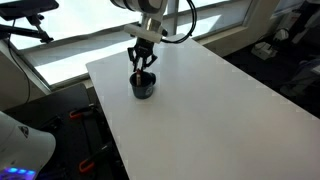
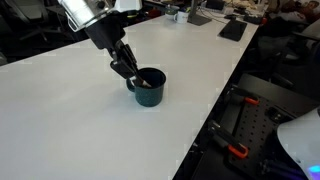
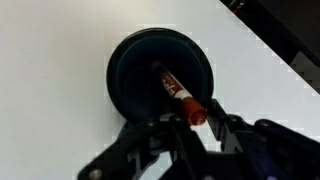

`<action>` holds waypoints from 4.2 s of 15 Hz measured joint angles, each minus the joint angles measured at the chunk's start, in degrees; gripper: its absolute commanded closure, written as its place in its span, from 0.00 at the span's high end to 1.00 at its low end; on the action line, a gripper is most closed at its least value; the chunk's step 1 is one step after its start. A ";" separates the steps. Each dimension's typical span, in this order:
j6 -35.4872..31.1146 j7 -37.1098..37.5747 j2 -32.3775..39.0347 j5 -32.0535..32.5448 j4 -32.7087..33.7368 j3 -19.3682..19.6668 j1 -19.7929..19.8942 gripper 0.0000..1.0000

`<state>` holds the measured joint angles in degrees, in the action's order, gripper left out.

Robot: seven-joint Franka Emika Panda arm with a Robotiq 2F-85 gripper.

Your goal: Put the marker on the table

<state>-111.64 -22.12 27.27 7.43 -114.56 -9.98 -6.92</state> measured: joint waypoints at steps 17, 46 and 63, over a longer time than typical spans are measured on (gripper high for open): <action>-2.07 0.17 -1.23 0.73 -3.21 0.08 -0.30 0.18; -10.37 7.94 -25.19 4.73 -19.12 0.16 -1.82 0.05; -11.72 7.68 -28.31 10.78 -25.99 9.50 5.76 0.05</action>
<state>-123.35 -14.43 -1.04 18.20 -140.55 -0.48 -1.16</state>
